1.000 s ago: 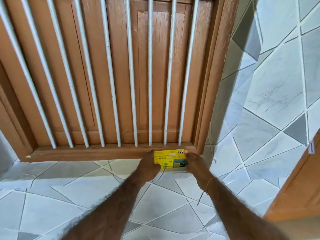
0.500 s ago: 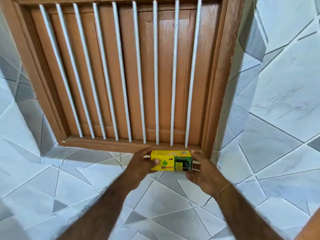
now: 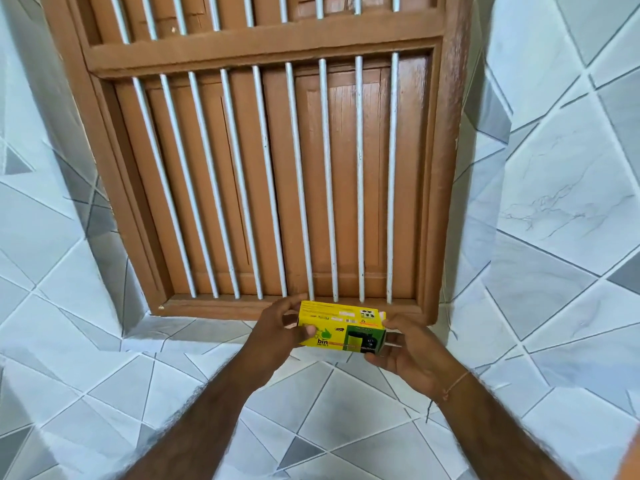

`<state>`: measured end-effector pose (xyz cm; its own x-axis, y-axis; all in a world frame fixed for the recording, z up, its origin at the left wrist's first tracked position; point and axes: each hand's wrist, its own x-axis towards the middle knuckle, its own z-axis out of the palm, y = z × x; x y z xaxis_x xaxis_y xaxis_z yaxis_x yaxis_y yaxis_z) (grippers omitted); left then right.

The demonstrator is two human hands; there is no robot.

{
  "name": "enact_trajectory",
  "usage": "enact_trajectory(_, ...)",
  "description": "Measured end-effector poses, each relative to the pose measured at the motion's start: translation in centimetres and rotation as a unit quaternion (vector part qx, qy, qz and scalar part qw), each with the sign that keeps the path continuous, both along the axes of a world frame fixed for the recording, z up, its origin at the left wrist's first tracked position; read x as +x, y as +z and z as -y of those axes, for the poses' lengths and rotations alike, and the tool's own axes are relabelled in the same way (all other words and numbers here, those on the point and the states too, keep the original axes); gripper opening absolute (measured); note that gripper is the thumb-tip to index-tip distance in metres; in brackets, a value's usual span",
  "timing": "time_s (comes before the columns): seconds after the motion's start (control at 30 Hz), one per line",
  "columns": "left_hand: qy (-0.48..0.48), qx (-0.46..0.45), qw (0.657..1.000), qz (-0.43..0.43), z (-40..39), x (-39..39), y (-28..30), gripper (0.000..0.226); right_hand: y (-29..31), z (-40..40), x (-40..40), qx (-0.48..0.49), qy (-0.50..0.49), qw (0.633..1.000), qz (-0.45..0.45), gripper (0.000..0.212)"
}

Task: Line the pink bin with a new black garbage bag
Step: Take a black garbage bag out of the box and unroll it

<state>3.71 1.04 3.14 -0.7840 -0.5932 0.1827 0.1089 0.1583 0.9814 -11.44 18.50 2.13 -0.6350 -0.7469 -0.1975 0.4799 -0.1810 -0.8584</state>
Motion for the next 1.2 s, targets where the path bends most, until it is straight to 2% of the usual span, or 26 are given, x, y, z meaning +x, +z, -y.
enact_trajectory(0.1, -0.009, -0.034, 0.999, -0.022, 1.0, 1.4, 0.6, 0.052, 0.3, 0.6, 1.8, -0.016, -0.047, 0.999, -0.006, 0.018)
enact_trajectory(0.2, -0.028, -0.022, 0.998, -0.054, 1.7, 3.0, 1.2, 0.059, 0.7, 0.8, 3.1, -0.042, -0.093, 0.995, -0.025, 0.026)
enact_trajectory(0.27, -0.042, 0.011, 0.996, -0.083, 1.9, 4.0, 1.7, 0.060, 1.1, 0.7, 3.5, -0.016, -0.118, 0.989, -0.086, 0.032)
enact_trajectory(0.33, -0.058, 0.037, 0.991, -0.116, 2.5, 4.8, 1.8, 0.063, 1.2, 0.7, 4.3, 0.011, -0.140, 0.972, -0.190, 0.020)
enact_trajectory(0.37, -0.066, 0.039, 0.989, -0.126, 2.7, 5.1, 1.8, 0.067, 1.0, 0.7, 4.4, 0.041, -0.169, 0.948, -0.268, 0.014)
enact_trajectory(0.43, -0.075, 0.031, 0.988, -0.134, 2.9, 5.5, 1.8, 0.073, 0.8, 1.0, 4.8, 0.147, -0.218, 0.837, -0.480, 0.027)
enact_trajectory(0.47, -0.077, 0.026, 0.987, -0.136, 2.9, 5.6, 1.8, 0.074, 0.8, 1.2, 5.3, 0.166, -0.231, 0.793, -0.538, 0.029)
enact_trajectory(0.5, -0.078, 0.024, 0.987, -0.138, 2.9, 5.6, 1.8, 0.074, 0.9, 1.4, 5.7, 0.155, -0.242, 0.774, -0.564, 0.029)
enact_trajectory(0.73, -0.077, 0.023, 0.985, -0.155, 3.0, 5.7, 2.2, 0.070, 2.6, 1.1, 7.4, 0.059, -0.263, 0.805, -0.529, 0.034)
enact_trajectory(0.8, -0.074, 0.024, 0.984, -0.159, 2.9, 5.6, 2.3, 0.065, 2.7, 1.0, 7.7, 0.062, -0.263, 0.792, -0.547, 0.037)
enact_trajectory(0.9, -0.068, 0.026, 0.984, -0.164, 3.1, 5.4, 2.5, 0.069, 2.7, 1.1, 8.1, 0.075, -0.250, 0.765, -0.588, 0.039)
enact_trajectory(1.07, -0.055, 0.023, 0.986, -0.153, 3.8, 5.4, 2.6, 0.066, 2.8, 1.2, 7.9, 0.090, -0.208, 0.753, -0.618, 0.062)
enact_trajectory(1.13, -0.048, 0.017, 0.988, -0.145, 3.8, 5.5, 2.6, 0.067, 2.7, 1.4, 7.5, 0.094, -0.194, 0.760, -0.613, 0.057)
enact_trajectory(1.2, -0.042, 0.002, 0.990, -0.135, 3.7, 5.4, 2.7, 0.068, 2.9, 1.7, 6.9, 0.083, -0.198, 0.791, -0.573, 0.041)
